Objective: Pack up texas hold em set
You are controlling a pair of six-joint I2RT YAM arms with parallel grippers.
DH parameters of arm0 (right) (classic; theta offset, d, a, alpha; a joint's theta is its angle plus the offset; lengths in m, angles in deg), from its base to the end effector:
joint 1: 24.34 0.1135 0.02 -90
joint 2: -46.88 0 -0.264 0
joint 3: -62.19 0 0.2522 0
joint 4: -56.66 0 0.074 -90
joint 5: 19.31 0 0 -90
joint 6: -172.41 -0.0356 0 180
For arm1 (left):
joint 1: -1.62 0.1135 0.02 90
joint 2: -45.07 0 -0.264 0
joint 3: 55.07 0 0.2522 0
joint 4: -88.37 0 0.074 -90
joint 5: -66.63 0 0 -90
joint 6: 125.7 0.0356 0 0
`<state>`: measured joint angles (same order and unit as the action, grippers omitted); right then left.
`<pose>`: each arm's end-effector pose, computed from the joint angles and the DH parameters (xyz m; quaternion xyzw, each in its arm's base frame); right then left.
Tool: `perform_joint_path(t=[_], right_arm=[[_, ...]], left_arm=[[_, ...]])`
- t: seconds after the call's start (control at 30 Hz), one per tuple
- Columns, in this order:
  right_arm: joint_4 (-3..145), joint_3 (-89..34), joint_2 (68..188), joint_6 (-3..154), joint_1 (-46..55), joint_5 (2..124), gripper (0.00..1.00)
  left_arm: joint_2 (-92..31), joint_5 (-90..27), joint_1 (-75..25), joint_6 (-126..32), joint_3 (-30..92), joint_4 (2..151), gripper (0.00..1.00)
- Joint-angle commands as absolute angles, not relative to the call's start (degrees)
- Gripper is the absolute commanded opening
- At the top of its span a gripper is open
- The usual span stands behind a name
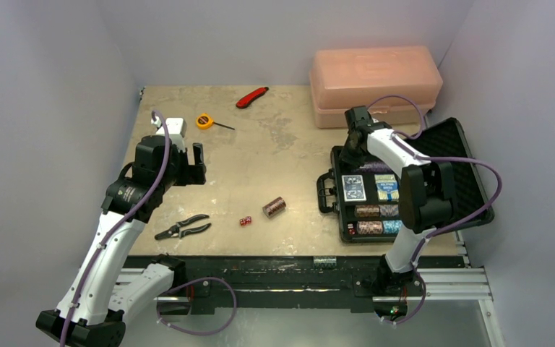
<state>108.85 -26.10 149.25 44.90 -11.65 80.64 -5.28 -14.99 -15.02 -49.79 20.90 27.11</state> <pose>0.3575 0.0742 0.2102 0.2269 0.9483 0.0100 0.2215 0.1622 -0.0431 0.3622 -0.0136 0.8877 -0.0580 0.4565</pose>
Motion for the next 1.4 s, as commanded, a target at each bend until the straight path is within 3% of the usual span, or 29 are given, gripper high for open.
perform_joint_path(t=[0.0,0.2,0.3,0.37,0.87,1.37], right_arm=[[111.89,-24.50,146.92,46.91,-12.66,85.90,0.36],[112.25,-25.70,143.89,48.19,-10.47,85.50,0.60],[113.75,-26.85,142.79,48.02,-7.92,87.05,0.85],[114.72,-27.26,142.33,47.73,-6.17,87.92,0.93],[118.10,-19.89,133.91,45.90,2.82,89.50,0.99],[124.84,-8.98,122.96,34.53,12.90,85.13,0.99]], left_arm=[[-5.14,-14.40,-15.25,-49.76,20.91,28.39,0.84],[-4.86,-14.45,-15.25,-49.76,21.00,28.38,0.84],[-4.77,-14.49,-15.25,-49.73,21.00,28.38,0.84],[-4.68,-14.49,-15.25,-49.81,21.00,28.38,0.84],[-4.33,-14.93,-15.25,-49.81,21.00,28.38,0.84],[-4.17,-14.69,-15.25,-49.81,21.00,28.43,0.84]])
